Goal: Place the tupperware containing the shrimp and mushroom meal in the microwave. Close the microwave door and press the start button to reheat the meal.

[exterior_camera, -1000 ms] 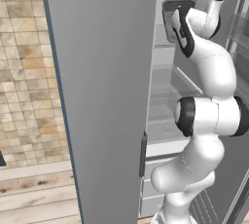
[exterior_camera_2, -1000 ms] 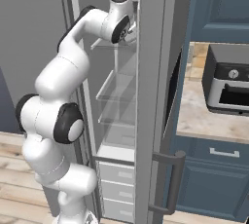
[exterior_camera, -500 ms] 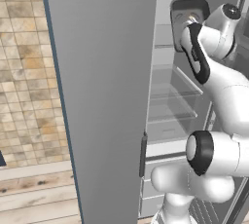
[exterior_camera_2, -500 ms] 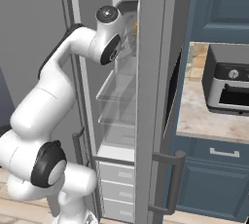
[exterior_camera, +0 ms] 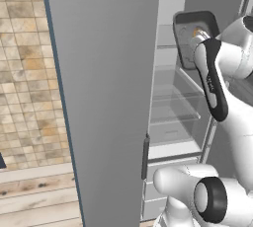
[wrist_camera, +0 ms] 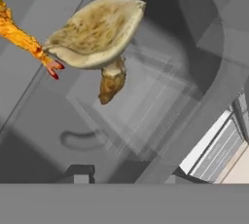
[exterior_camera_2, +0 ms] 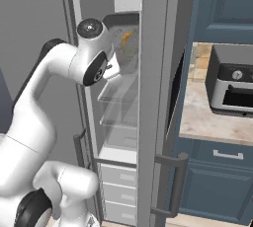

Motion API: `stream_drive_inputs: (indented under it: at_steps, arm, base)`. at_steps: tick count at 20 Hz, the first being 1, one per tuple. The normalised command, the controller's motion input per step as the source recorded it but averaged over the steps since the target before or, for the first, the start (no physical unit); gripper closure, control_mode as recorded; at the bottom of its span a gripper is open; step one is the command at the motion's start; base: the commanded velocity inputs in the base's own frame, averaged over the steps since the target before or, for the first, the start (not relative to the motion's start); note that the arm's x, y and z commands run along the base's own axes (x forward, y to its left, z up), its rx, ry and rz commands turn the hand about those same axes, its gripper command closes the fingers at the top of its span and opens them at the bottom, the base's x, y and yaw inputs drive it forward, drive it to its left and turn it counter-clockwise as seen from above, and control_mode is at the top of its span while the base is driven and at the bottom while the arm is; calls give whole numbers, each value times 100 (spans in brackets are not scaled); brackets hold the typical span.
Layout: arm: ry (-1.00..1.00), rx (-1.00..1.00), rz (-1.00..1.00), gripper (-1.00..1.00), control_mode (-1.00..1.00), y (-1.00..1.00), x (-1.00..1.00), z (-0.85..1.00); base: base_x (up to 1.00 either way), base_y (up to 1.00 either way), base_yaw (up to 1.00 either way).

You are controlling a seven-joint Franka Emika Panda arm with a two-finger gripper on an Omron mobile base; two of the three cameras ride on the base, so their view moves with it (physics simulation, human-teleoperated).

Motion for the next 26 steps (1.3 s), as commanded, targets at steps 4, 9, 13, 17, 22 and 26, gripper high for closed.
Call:
stream_drive_inputs:
  at_steps: [4,9,13,17,22,26]
  arm:
    - [14,0,3,100,-100,14,-93,-4]
    - [17,0,0,100,-100,16,-85,-17]
    - [17,0,0,100,-100,24,-72,-20]
    - [15,0,0,100,-100,19,-47,-11]
    - [5,0,0,100,-100,1,-38,-1]
    - [0,0,0,100,-100,0,-10,0]
  base:
    - [0,0,0]
    - [0,0,0]
    - [0,0,0]
    - [0,0,0]
    - [0,0,0]
    - [0,0,0]
